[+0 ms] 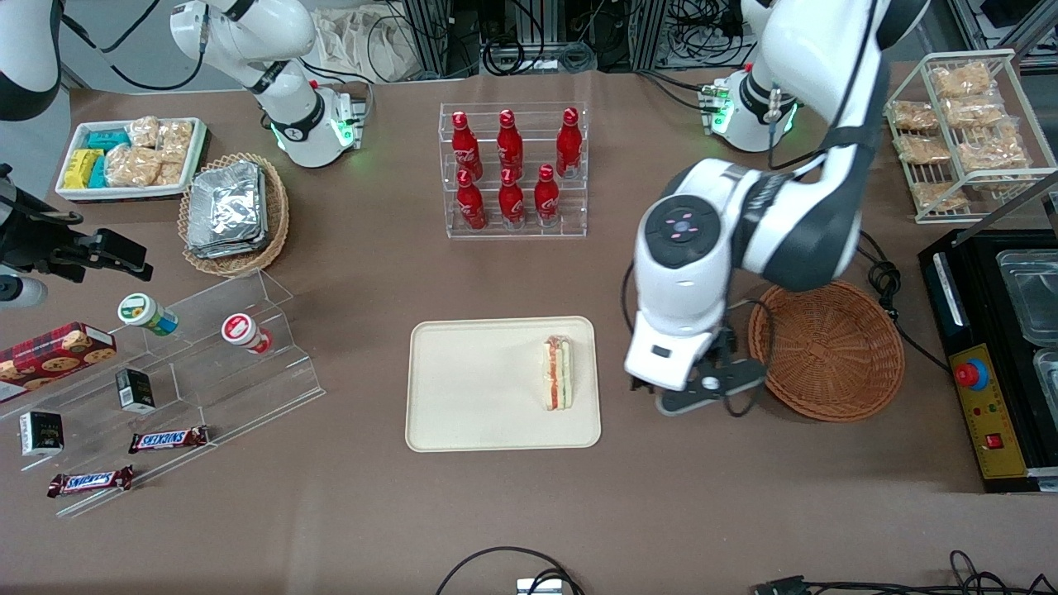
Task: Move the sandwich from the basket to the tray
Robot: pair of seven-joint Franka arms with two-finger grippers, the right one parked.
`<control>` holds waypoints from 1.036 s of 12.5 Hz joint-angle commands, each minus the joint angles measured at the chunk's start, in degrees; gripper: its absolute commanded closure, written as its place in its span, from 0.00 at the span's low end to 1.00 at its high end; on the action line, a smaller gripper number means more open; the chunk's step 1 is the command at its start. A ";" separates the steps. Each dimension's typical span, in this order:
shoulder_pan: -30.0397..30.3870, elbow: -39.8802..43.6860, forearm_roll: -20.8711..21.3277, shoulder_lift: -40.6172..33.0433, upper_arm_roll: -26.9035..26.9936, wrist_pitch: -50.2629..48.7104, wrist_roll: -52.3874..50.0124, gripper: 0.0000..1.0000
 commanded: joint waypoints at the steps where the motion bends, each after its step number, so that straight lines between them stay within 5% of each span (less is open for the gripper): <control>1: -0.31 -0.76 -4.76 -3.69 5.75 -3.04 6.85 0.00; 7: -0.31 -1.19 -13.03 -8.71 15.52 -7.27 18.65 0.00; 13: -0.05 -1.63 -13.83 -10.91 18.08 -8.68 22.09 0.00</control>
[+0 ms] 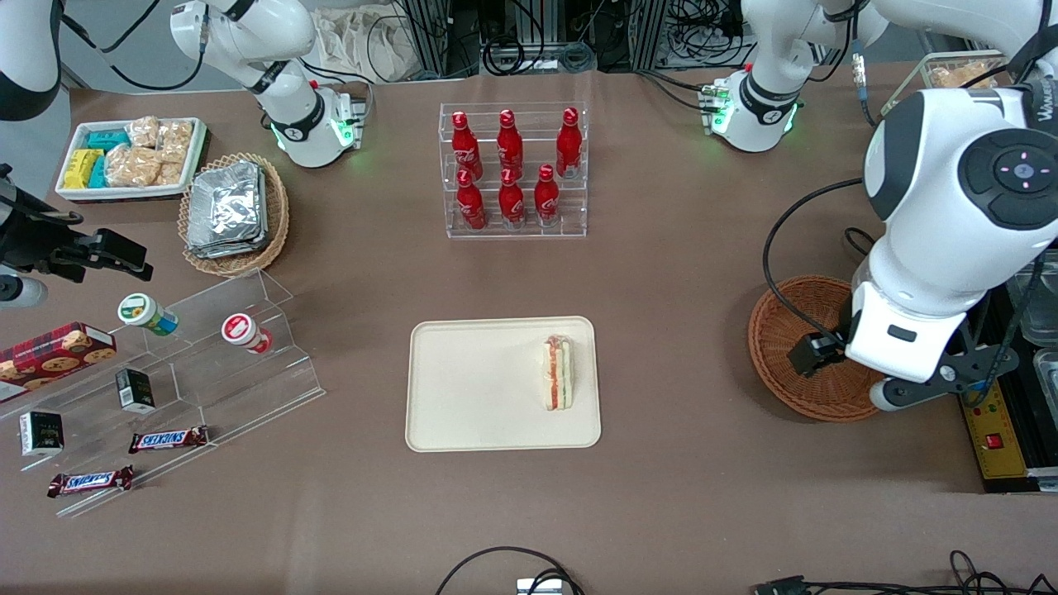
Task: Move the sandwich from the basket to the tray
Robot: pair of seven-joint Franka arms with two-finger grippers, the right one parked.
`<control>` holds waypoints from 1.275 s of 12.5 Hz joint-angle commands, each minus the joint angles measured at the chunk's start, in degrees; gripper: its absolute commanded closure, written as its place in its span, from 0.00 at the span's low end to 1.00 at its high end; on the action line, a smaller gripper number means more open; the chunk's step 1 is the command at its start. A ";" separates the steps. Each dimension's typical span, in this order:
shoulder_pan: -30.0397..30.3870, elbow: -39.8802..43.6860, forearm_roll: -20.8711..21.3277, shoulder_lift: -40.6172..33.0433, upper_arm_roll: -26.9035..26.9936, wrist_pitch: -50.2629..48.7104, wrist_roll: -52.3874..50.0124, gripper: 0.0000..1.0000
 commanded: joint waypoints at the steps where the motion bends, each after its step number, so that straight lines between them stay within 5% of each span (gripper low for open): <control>1: -0.14 -2.06 -0.86 -3.00 0.30 -0.83 1.14 0.00; 3: 6.78 -4.08 -0.95 -5.46 -3.19 -0.39 1.23 0.00; 6: 9.52 -5.75 -1.03 -8.27 -4.09 -0.83 6.84 0.00; 9: 18.91 -9.97 -1.03 -13.54 -12.24 -1.87 12.99 0.00; 16: 25.70 -14.98 -1.21 -20.23 -18.33 -9.70 17.49 0.00</control>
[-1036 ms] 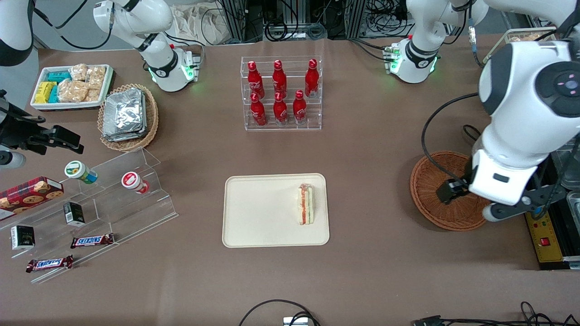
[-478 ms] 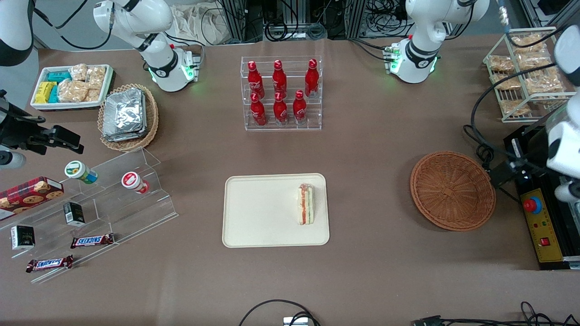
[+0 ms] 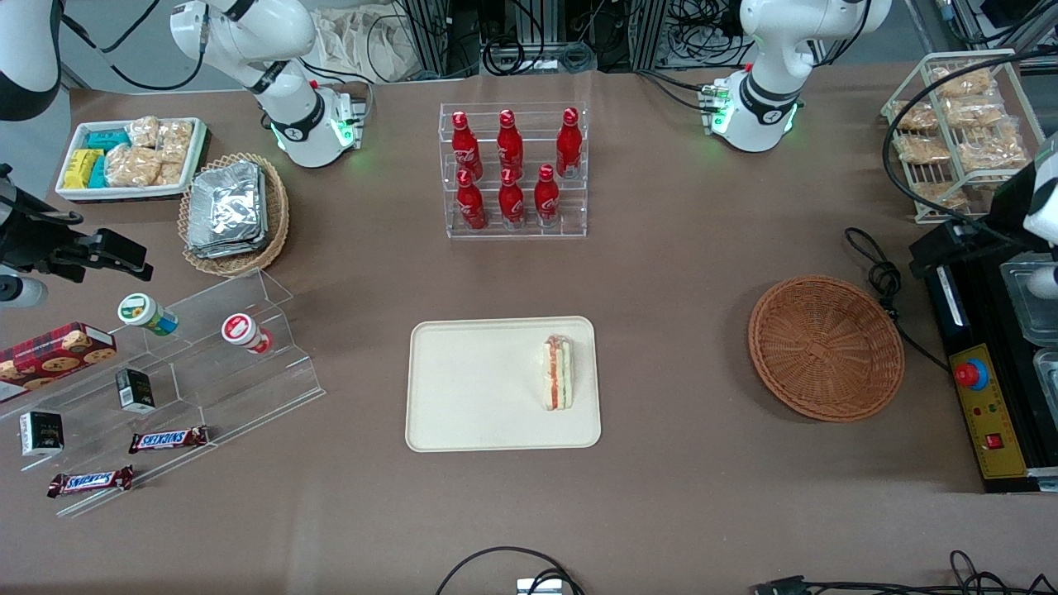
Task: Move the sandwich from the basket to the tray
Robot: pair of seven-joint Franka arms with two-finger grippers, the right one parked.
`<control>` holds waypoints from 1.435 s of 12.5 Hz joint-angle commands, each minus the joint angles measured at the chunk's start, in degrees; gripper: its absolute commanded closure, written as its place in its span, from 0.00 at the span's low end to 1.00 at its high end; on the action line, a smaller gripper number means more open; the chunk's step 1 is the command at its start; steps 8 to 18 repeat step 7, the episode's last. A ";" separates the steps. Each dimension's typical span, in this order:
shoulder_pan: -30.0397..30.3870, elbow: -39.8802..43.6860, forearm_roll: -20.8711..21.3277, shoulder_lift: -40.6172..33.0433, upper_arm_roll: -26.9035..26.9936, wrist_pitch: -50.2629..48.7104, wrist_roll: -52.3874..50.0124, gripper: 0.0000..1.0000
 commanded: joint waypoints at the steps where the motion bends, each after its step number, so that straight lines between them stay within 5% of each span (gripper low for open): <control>1: 2.83 -4.86 -1.59 -3.44 -1.83 0.07 1.28 0.00; 18: 5.30 -8.47 -4.50 -5.81 -2.09 0.95 4.36 0.00</control>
